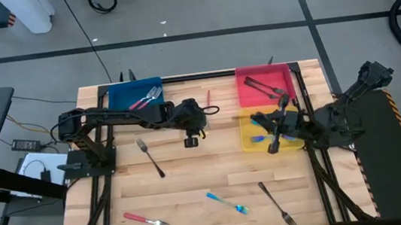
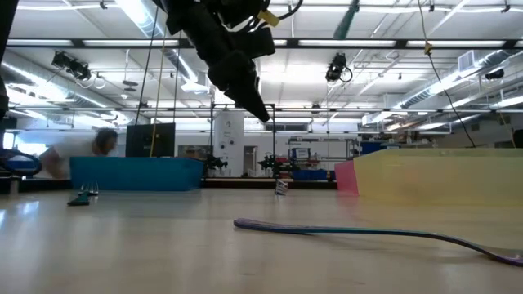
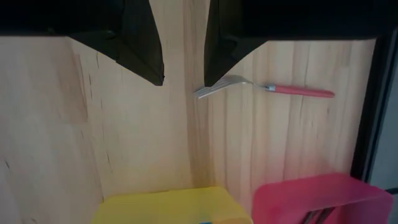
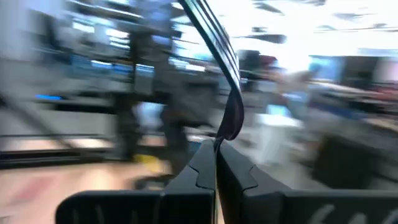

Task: Sort silverware by color (type)
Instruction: Put the top blue fork into the yellow bin

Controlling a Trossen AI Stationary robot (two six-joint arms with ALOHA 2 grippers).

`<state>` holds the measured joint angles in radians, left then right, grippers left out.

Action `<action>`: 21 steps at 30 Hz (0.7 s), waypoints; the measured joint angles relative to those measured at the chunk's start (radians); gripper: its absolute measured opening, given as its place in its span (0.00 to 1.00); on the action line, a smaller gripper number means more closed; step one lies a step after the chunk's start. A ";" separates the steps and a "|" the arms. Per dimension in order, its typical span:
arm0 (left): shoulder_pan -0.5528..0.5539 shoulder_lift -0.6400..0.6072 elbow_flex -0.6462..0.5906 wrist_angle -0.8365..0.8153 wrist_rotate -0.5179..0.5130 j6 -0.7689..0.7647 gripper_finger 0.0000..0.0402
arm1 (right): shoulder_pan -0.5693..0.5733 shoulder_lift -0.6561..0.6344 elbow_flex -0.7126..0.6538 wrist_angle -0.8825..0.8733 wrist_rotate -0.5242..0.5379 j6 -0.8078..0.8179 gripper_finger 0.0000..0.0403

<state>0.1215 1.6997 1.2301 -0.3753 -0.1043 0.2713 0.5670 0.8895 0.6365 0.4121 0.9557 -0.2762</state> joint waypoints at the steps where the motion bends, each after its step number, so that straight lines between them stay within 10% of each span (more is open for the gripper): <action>1: 0.000 0.000 0.000 0.006 0.000 0.007 0.28 | -0.026 -0.015 0.010 -0.048 -0.094 0.040 0.01; 5: 0.000 0.000 0.000 0.007 0.000 0.028 0.28 | -0.139 -0.043 0.075 -0.288 -0.359 0.196 0.01; 21: 0.067 0.000 0.000 0.003 -0.001 0.004 0.28 | -0.424 0.028 0.306 -1.305 -0.608 0.673 0.03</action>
<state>0.1885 1.6993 1.2304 -0.3719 -0.1051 0.2753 0.1427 0.9175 0.9420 -0.8933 0.3479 0.3969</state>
